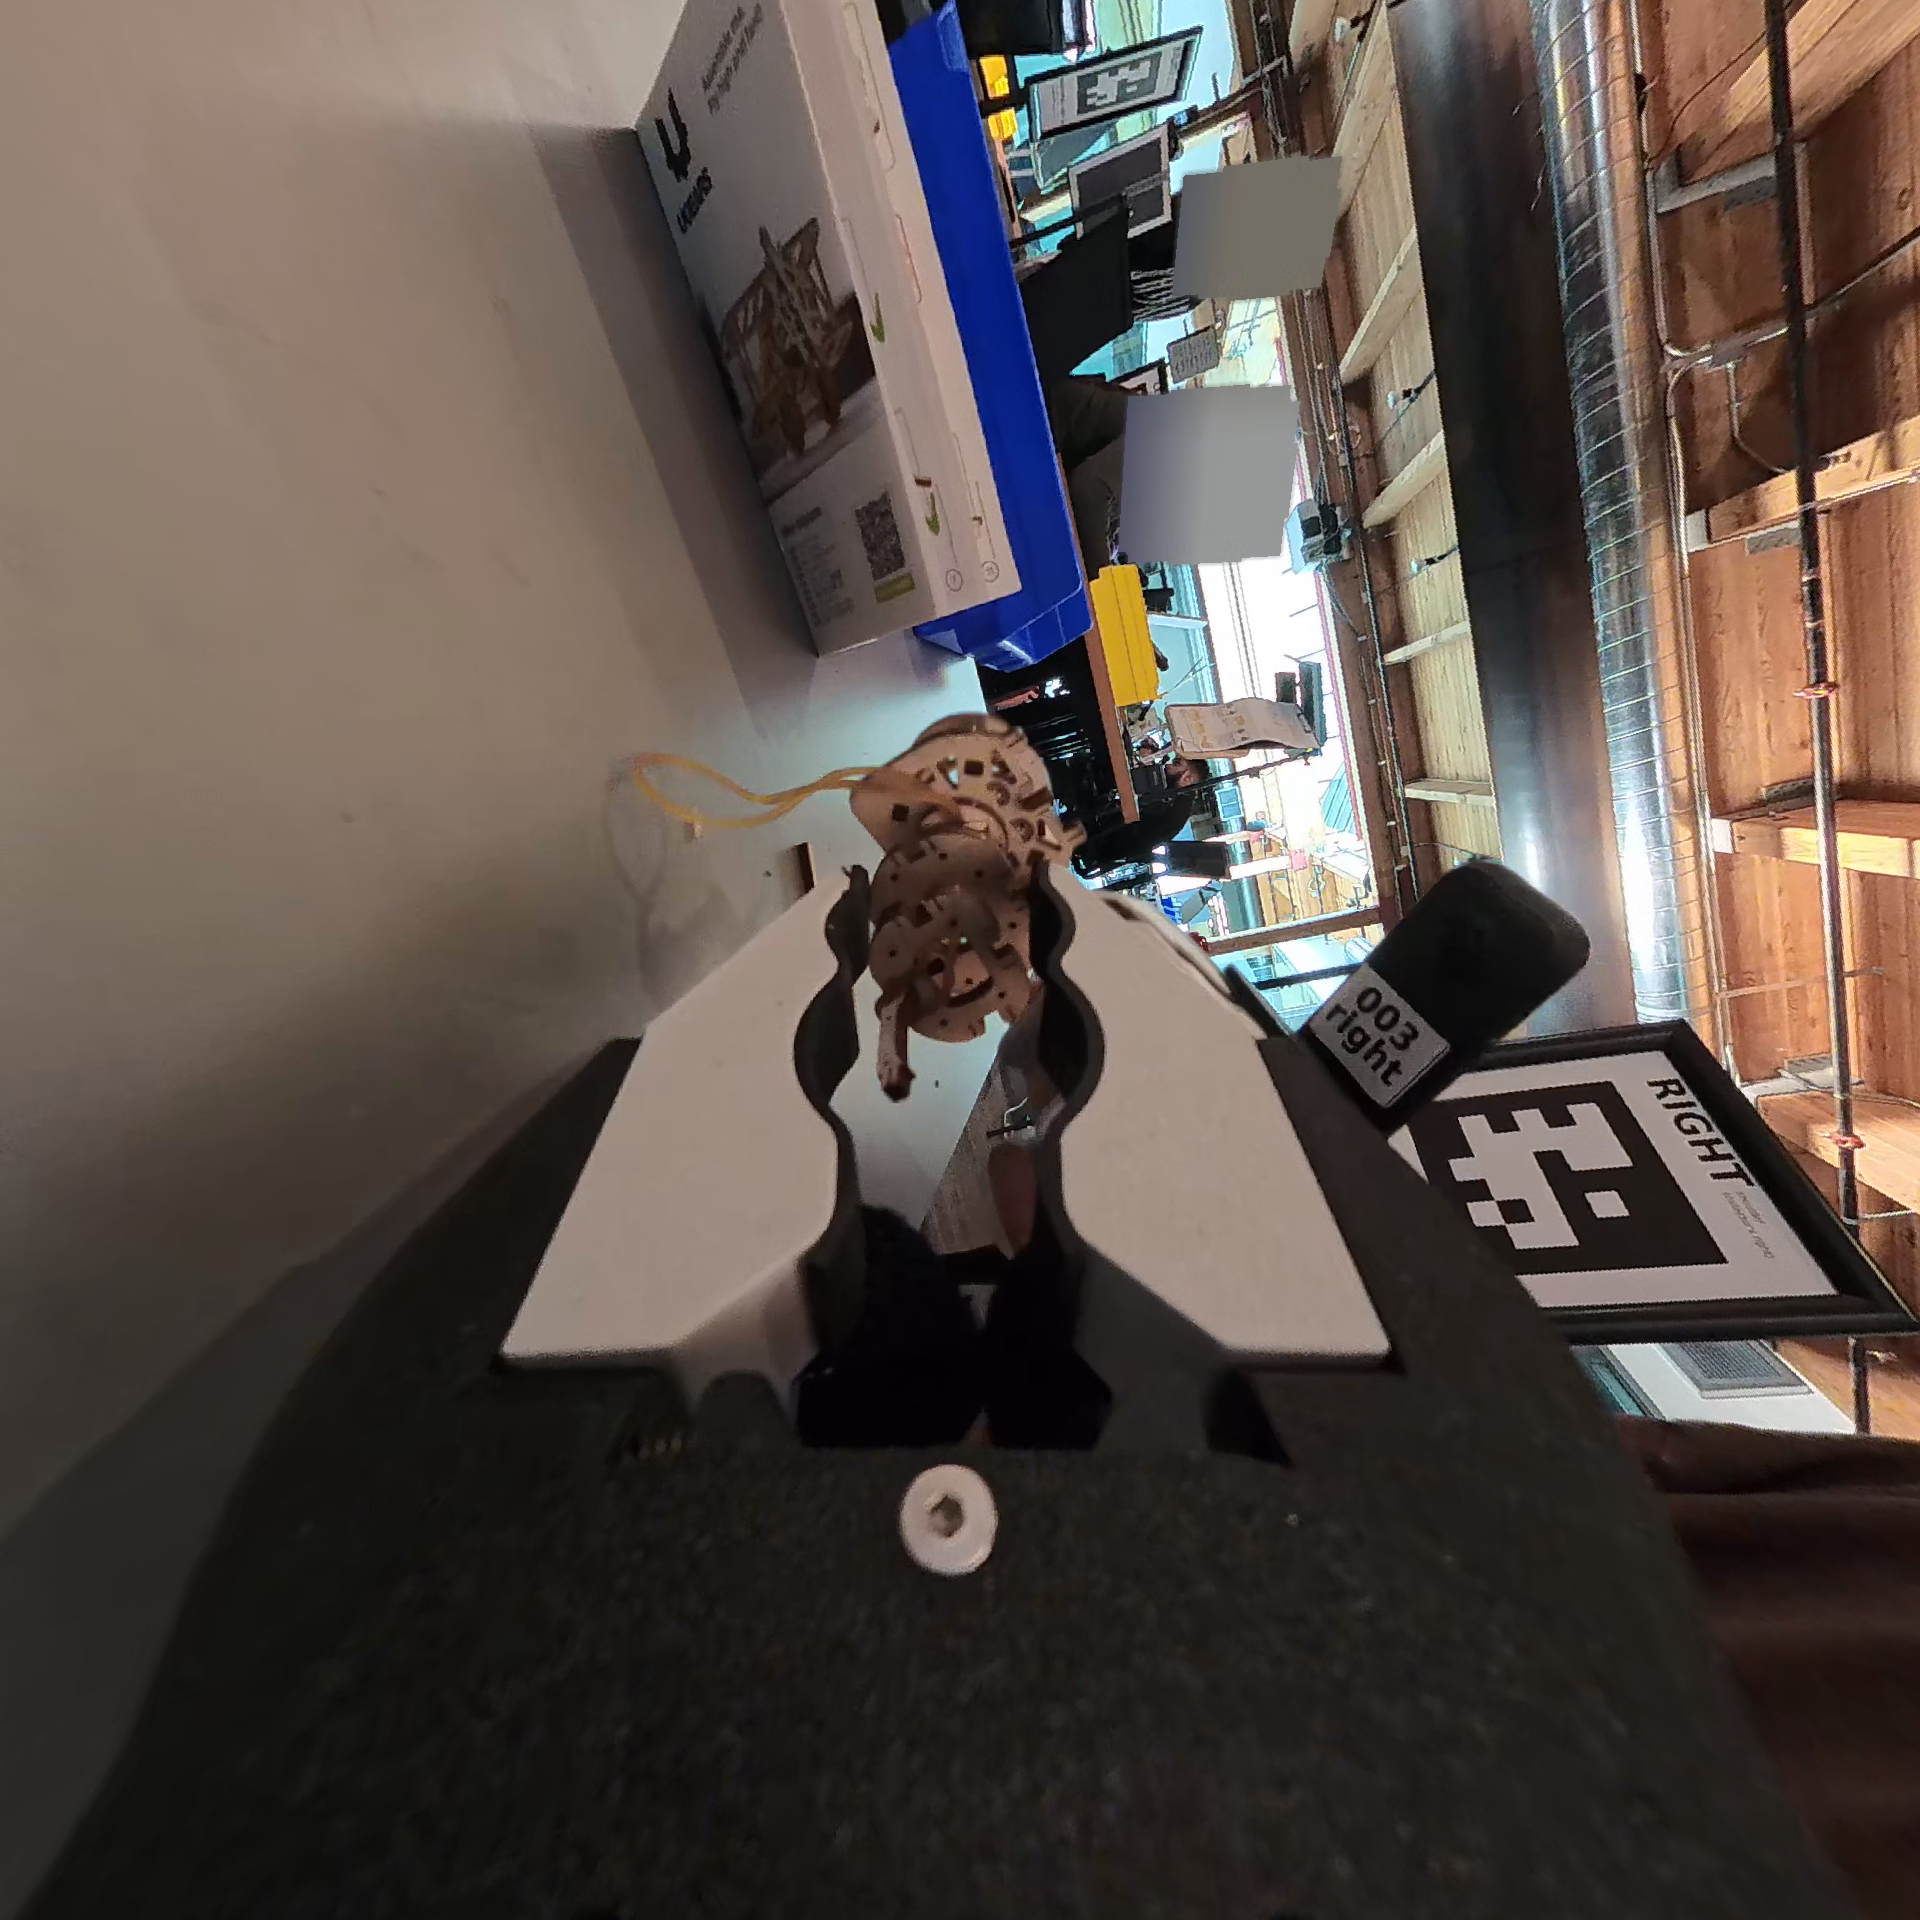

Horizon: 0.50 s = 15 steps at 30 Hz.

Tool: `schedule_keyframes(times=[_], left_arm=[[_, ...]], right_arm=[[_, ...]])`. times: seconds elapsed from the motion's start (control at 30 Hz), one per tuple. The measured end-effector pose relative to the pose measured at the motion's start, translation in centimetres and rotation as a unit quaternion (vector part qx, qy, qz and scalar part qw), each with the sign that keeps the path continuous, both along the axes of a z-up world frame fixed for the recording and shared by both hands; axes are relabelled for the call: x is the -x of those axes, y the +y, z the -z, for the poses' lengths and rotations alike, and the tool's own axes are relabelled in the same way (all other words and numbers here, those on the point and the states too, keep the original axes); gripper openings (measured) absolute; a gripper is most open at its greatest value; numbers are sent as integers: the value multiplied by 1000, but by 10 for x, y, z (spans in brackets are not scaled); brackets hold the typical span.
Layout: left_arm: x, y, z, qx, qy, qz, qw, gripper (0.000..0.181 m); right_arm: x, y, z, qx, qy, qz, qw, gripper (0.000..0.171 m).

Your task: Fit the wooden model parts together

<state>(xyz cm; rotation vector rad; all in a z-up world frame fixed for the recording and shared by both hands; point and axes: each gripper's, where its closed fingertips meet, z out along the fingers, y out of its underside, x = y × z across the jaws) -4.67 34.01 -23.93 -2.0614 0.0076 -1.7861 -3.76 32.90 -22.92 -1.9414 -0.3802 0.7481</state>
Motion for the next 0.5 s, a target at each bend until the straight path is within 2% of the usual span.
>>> schedule_keyframes(times=[0.17,0.5], left_arm=[[-3,-3,1,7,-3,10,1000,29],[0,-1,7,18,5,2,1000,29]], right_arm=[[7,1,2,-48,-97,-9,994,1],[2,-1,10,-73,-216,1,974,10]])
